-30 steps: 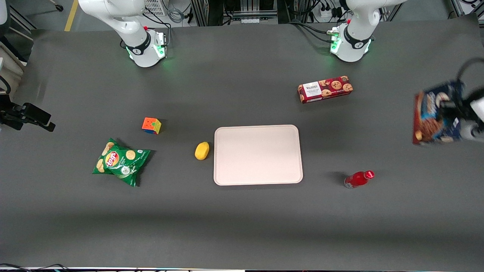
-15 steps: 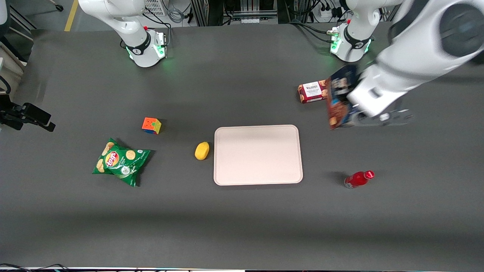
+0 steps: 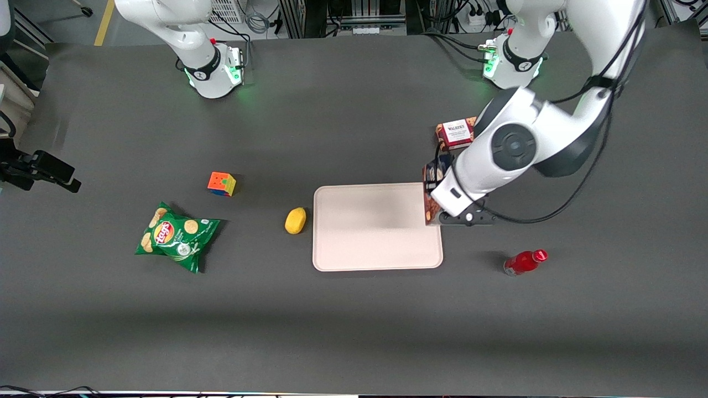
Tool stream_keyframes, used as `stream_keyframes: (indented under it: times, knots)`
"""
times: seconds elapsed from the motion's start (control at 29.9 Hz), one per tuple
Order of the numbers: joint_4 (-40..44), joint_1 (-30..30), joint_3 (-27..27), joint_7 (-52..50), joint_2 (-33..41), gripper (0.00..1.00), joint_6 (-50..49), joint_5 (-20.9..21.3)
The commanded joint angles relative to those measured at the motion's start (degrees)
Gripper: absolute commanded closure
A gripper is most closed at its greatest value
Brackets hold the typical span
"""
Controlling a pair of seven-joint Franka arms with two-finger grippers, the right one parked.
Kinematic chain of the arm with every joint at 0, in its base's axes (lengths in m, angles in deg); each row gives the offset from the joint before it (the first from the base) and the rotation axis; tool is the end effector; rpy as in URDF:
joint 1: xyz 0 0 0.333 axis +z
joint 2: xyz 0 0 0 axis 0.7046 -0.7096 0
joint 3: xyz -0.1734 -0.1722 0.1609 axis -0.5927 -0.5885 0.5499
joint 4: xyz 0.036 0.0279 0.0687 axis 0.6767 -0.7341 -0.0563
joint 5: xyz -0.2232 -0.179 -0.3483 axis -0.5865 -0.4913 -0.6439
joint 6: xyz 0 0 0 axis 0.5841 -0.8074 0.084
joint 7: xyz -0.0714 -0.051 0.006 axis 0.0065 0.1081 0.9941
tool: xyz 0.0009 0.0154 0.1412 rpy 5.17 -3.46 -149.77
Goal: Place cookie box on tray
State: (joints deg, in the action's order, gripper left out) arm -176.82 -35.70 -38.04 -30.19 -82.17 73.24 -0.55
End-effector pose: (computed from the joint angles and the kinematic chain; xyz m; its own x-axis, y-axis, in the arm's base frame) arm 0.5793 -0.3404 0.2628 0.9928 -0.0057 -0.1200 0.0054 -0.9958 0.0915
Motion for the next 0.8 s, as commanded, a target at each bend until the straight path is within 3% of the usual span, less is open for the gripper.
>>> stream_keyframes:
  times: [0.0,0.4,0.43,0.47,0.54,0.77]
  knots:
    - [-3.0,-0.3,-0.5,-5.1,-3.2,1.00,6.9,6.0]
    - [-3.4,-1.3,-0.5,-11.0,-8.6,1.00,12.5,16.2]
    - [-3.3,-1.4,-0.5,-11.0,-8.8,0.95,12.7,16.2]
    - [-3.1,-1.4,-0.5,-11.0,-9.2,0.71,12.7,16.4]
    - [-2.9,-1.4,-0.5,-11.1,-9.4,0.00,12.7,17.0]
    - [-2.8,-1.3,-0.5,-11.0,-9.2,0.00,12.3,17.9]
